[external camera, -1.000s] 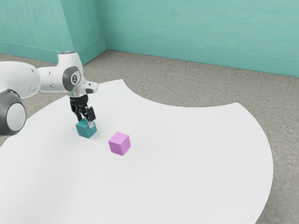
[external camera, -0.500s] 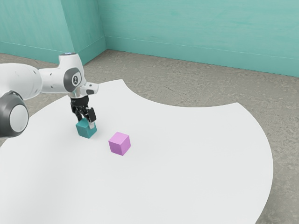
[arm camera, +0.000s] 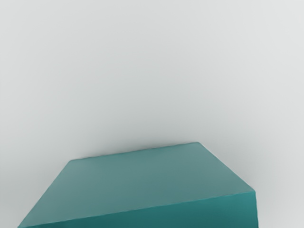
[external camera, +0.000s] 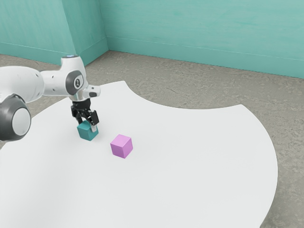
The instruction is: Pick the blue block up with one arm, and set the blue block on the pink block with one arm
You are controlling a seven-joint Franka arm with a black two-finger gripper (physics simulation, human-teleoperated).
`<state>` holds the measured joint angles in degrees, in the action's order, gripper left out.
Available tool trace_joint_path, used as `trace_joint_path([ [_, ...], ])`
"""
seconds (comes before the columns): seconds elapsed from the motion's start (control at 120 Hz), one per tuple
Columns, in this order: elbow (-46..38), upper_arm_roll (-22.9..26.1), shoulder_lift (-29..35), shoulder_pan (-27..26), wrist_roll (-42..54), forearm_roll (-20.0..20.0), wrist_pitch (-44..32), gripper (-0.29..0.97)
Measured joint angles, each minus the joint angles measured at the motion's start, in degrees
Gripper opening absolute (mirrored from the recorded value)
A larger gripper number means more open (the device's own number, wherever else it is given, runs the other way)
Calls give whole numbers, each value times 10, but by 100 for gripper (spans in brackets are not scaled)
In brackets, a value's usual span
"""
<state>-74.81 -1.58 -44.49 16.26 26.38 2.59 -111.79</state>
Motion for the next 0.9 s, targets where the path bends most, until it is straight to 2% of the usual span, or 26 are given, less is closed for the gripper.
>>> trace_joint_path([
  [0.4, 11, 0, -14, 0, -26, 0, 0, 67],
  [0.658, 13, -1, -15, 0, -36, -1, 0, 41],
  [0.9, 15, -1, -15, 0, -43, -4, 0, 37],
])
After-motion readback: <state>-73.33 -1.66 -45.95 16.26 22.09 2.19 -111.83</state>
